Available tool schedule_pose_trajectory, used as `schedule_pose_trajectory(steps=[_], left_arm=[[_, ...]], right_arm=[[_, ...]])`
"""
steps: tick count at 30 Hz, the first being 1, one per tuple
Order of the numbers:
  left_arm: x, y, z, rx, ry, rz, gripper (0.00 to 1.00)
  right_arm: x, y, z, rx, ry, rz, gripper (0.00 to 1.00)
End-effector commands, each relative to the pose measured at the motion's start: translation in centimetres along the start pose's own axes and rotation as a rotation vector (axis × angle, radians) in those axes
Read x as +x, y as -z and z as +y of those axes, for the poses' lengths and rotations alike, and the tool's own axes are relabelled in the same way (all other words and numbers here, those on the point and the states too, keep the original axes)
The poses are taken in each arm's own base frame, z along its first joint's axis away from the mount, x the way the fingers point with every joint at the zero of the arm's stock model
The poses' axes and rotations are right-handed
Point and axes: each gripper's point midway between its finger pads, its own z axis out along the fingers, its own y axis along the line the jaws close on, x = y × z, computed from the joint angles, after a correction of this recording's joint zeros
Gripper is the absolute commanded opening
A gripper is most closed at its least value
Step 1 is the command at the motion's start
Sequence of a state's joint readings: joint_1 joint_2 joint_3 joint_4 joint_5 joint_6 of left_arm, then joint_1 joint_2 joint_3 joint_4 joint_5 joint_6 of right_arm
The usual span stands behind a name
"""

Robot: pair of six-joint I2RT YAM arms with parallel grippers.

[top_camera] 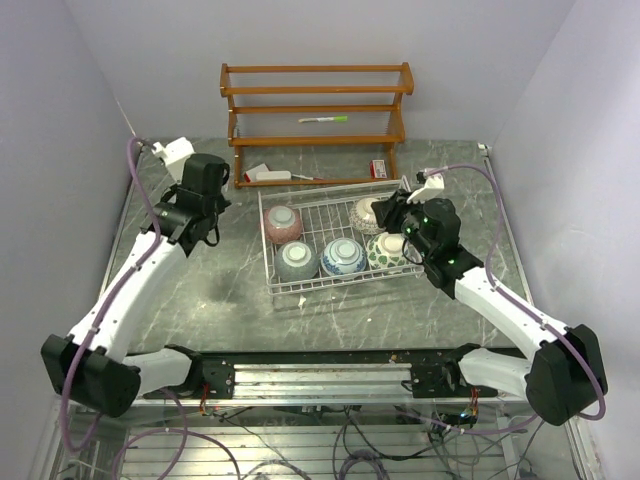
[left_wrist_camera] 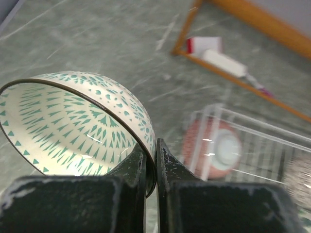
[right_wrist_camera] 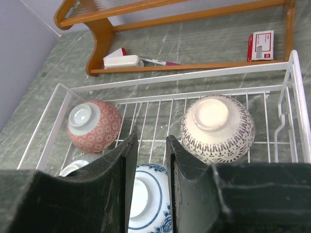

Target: Unload the bowls from the dish rack

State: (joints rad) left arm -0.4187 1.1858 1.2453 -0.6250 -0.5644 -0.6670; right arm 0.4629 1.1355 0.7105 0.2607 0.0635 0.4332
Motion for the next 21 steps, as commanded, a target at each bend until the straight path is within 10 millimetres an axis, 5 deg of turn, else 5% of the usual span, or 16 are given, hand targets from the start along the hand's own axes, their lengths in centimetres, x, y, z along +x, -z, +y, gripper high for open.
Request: schedule_pose_trajectory(steps=[1, 10, 21], left_arm=[[3.1, -3.1, 4.4, -0.122, 0.011, 0.117, 0.07], [10.6, -9.0, 7.5, -0.211, 0.033, 0.353, 0.07], [14.9, -10.0, 9.3, -0.265, -0.039, 0.481, 0.07]], right_arm=[[0.1, 0.0, -0.2, 0.008, -0.001, 0.013, 0.3], [1.3, -0.4, -0.4, 0.015, -0.011, 0.052, 0.31], [2.2, -0.4, -0.9, 0.028, -0.01, 0.07, 0.32]])
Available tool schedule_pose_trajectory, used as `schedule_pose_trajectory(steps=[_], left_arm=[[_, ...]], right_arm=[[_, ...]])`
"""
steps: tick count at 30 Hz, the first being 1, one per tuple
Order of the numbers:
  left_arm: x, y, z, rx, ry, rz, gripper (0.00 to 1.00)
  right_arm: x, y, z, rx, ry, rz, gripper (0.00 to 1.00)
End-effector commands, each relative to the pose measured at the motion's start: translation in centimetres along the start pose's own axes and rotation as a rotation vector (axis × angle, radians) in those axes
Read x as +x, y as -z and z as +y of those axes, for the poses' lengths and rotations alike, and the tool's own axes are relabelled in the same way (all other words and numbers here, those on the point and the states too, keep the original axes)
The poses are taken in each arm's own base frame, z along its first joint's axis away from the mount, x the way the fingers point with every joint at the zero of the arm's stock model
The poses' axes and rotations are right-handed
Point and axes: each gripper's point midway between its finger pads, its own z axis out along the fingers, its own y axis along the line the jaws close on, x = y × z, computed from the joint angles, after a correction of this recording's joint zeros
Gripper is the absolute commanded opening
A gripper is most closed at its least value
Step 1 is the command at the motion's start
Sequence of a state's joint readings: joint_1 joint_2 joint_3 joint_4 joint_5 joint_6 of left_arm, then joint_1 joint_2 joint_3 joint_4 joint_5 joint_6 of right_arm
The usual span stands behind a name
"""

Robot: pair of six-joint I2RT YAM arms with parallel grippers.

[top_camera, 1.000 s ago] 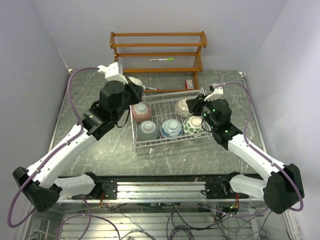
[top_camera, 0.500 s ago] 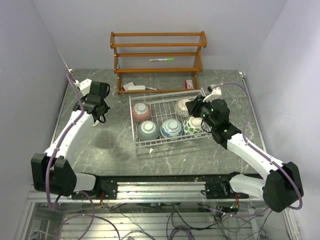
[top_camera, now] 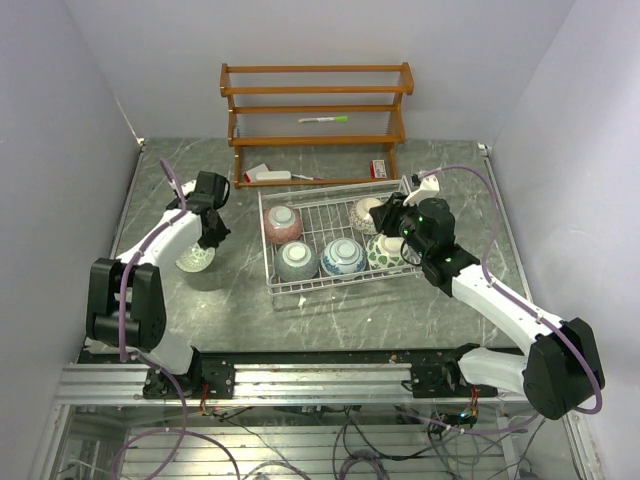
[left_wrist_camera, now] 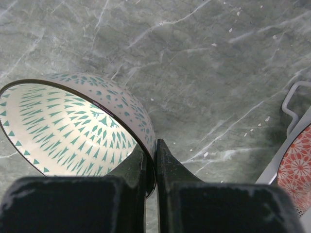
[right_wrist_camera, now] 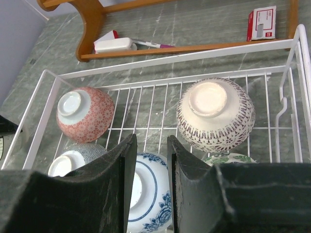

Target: Unload the bowls from the dish rack

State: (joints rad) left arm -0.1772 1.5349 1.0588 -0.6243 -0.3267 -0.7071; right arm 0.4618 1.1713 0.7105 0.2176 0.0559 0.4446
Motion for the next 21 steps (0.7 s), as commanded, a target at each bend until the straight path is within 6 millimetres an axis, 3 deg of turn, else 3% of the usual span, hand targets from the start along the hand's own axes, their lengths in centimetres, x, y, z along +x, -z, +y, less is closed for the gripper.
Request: schedule_pose_trajectory(steps=[1, 11, 19, 21], left_arm=[[-0.1, -0.5, -0.1, 0.013, -0.027, 0.004, 0.07], [1.6, -2.5, 1.4, -0.081, -0.113, 0.075, 0.11], [3.1, -3.8, 1.5, -0.092, -0.128, 0.129, 0.2], [3.0, -3.6, 1.2, -0.071, -0.125, 0.125, 0.27]], right_arm=[[0.0, 0.0, -0.1, 0.002, -0.004, -0.005, 0.32], [0.4, -0.4, -0.4, 0.019, 0.008, 0.02, 0.32], [0.6, -0.6, -0.5, 0.023, 0.013, 0.03, 0.33], [0.7, -0.6, -0.5, 0.02, 0.014, 0.032, 0.33]])
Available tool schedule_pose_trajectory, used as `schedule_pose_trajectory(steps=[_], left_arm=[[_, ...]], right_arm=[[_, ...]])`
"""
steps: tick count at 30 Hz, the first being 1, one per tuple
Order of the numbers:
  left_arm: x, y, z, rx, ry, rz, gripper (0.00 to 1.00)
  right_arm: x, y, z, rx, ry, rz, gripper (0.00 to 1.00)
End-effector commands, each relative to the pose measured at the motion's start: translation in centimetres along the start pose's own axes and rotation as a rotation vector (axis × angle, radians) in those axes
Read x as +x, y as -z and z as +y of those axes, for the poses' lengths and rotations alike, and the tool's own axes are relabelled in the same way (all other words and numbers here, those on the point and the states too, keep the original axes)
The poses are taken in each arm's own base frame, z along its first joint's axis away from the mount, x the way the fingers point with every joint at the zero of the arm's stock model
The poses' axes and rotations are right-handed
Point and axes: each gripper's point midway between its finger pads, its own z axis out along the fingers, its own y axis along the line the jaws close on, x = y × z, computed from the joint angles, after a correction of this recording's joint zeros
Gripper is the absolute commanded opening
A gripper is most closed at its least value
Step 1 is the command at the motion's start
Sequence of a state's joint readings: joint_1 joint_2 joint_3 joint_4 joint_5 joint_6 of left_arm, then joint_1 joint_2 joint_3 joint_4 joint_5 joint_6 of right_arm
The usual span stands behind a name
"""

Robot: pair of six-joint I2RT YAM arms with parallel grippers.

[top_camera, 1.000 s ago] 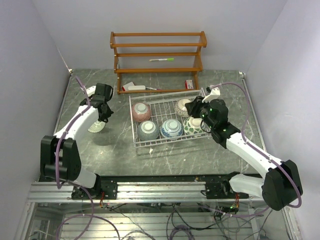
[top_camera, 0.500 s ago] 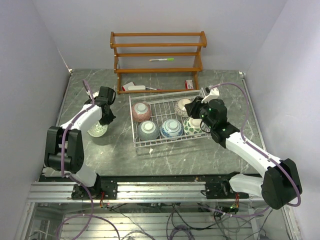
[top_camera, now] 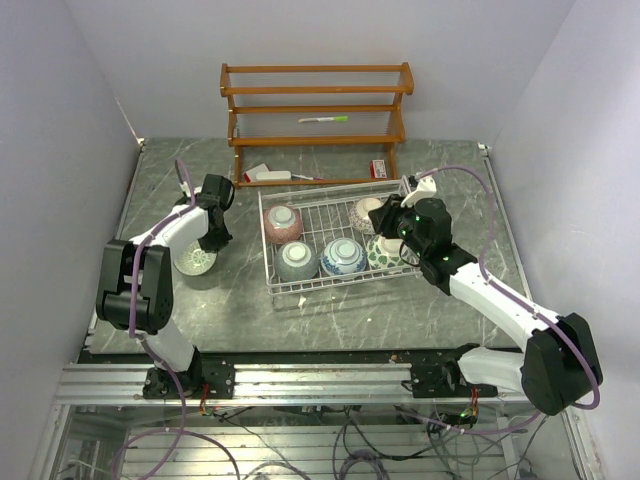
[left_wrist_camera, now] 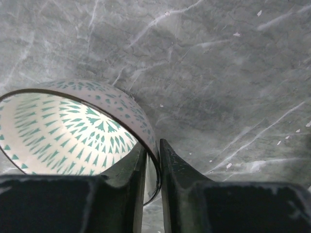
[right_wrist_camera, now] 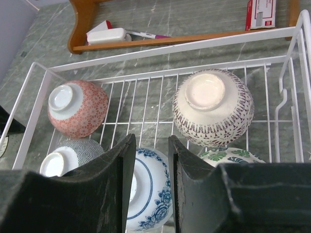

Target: Unload the bowls from the dish rack

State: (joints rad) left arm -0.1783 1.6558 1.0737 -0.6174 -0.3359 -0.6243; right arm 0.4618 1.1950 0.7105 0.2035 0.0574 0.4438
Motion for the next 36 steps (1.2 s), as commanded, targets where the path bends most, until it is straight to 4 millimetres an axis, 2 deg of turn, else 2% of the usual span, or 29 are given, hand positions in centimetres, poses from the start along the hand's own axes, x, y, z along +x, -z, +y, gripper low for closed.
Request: schedule_pose_trajectory(steps=[1, 3, 9, 14, 21, 27, 30, 36], left_arm=[[1.1, -0.7, 0.2, 0.004, -0.009, 0.047, 0.36], [0.7, -0.2, 0.0, 0.02, -0.005, 0.034, 0.46], [-1.1, 2.4, -1.4, 0.112, 0.017, -0.015, 0.52], [-2.9, 6.0, -2.2, 0.173, 0.023, -0.113, 0.58], [-4.7, 11.5, -1.1, 0.257, 0.095, -0.233, 0.62], [-4.7, 17.0, -1.7, 0.512, 0.175, -0.368, 0.77], [-4.2, 19.6, -2.3, 0.665, 0.177, -0.436, 0.79], [-3.2, 23.6, -2.7, 0.932, 0.222, -0.593, 0.81]], right_arm=[[-0.2, -0.3, -0.1, 0.003, 0.012, 0.002, 0.34], [0.0, -0.5, -0.1, 0.001, 0.013, 0.008, 0.35], [0.2, -0.7, 0.2, -0.015, 0.018, 0.02, 0.4], [0.3, -0.7, 0.4, -0.028, 0.037, 0.032, 0.45], [1.0, -1.0, 0.6, -0.011, 0.075, 0.066, 0.57], [2.2, -0.9, 1.4, 0.016, 0.138, 0.097, 0.73], [3.1, -0.9, 1.7, 0.031, 0.172, 0.118, 0.81], [5.1, -1.4, 2.7, 0.056, 0.249, 0.159, 0.82]])
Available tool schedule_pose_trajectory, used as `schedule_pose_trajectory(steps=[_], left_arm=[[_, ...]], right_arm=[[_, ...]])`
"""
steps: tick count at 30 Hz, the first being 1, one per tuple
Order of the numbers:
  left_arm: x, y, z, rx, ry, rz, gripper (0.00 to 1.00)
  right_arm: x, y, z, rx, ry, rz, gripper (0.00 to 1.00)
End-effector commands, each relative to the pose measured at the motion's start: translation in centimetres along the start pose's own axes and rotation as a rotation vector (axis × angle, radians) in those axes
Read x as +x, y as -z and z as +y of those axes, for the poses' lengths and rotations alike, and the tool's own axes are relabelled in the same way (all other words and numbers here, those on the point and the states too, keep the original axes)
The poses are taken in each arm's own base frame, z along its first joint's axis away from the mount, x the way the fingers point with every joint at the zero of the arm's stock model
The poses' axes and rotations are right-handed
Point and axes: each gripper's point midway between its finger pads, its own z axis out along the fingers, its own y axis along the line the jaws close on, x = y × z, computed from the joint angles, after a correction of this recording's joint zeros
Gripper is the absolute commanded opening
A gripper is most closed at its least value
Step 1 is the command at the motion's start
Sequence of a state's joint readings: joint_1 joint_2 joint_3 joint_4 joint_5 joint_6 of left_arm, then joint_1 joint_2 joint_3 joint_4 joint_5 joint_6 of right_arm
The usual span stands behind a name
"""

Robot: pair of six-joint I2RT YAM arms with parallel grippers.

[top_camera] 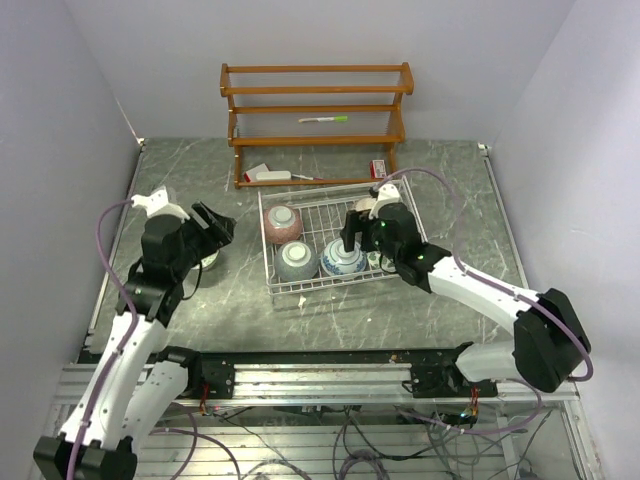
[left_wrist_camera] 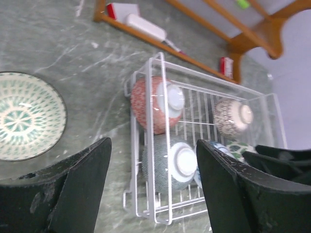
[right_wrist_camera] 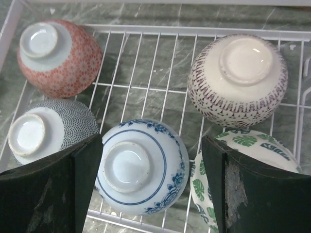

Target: Unload the bowls from the dish rack

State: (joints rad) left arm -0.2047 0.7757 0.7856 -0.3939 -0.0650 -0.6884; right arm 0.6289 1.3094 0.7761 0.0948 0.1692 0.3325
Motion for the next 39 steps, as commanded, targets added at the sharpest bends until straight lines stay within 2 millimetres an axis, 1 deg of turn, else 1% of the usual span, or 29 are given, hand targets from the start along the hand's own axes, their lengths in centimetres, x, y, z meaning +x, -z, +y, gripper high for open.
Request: schedule_pose_trajectory(steps=[1, 4, 7, 10, 16, 19, 21, 24, 26, 29, 30, 36, 39], left_arm=[[-1.1, 1.7, -4.0, 0.259, 0.048, -0.103, 0.81], [-0.9, 1.9, -4.1, 0.275, 0.042, -0.099, 0.82], [-0.5, 1.5, -3.5, 0.239, 0.028, -0.074, 0.81], [0.0, 1.2, -3.4, 0.241, 0.025, -0.061, 0.81], [0.5, 1.0, -3.0, 0.235, 0.034, -0.058, 0.79], [0.6, 1.0, -2.7, 0.222, 0.033, -0.058, 0.79], [0.6, 0.9, -2.5, 0.214, 0.033, -0.058, 0.78], [0.8, 0.8, -2.2, 0.199, 0.036, -0.055, 0.76], [1.0, 0.7, -2.2, 0.198, 0.039, -0.049, 0.76], [1.1, 0.7, -2.3, 0.209, 0.041, -0.043, 0.75], [1.1, 0.7, -2.3, 0.21, 0.042, -0.042, 0.75], [1.3, 0.6, -2.4, 0.214, 0.048, -0.04, 0.75], [1.4, 0.5, -2.4, 0.219, 0.053, -0.038, 0.75]], right_arm=[[0.4, -0.7, 0.2, 0.061, 0.072, 0.02, 0.82], [1.2, -1.2, 0.8, 0.073, 0.106, 0.042, 0.82], [2.1, -1.5, 1.5, 0.081, 0.129, 0.063, 0.82], [2.8, -1.6, 1.8, 0.101, 0.149, 0.075, 0.81], [3.9, -1.6, 1.9, 0.117, 0.166, 0.098, 0.73], [4.1, -1.6, 1.9, 0.121, 0.164, 0.102, 0.64], [4.3, -1.6, 1.9, 0.128, 0.164, 0.105, 0.56], [4.5, -1.6, 2.0, 0.122, 0.168, 0.109, 0.5], [4.7, -1.5, 2.0, 0.124, 0.164, 0.113, 0.43], [4.7, -1.4, 2.0, 0.127, 0.154, 0.11, 0.41], [4.7, -1.4, 1.9, 0.129, 0.151, 0.109, 0.39], [4.0, -1.3, 2.1, 0.132, 0.135, 0.091, 0.2], [3.3, -1.3, 2.3, 0.133, 0.13, 0.079, 0.09]])
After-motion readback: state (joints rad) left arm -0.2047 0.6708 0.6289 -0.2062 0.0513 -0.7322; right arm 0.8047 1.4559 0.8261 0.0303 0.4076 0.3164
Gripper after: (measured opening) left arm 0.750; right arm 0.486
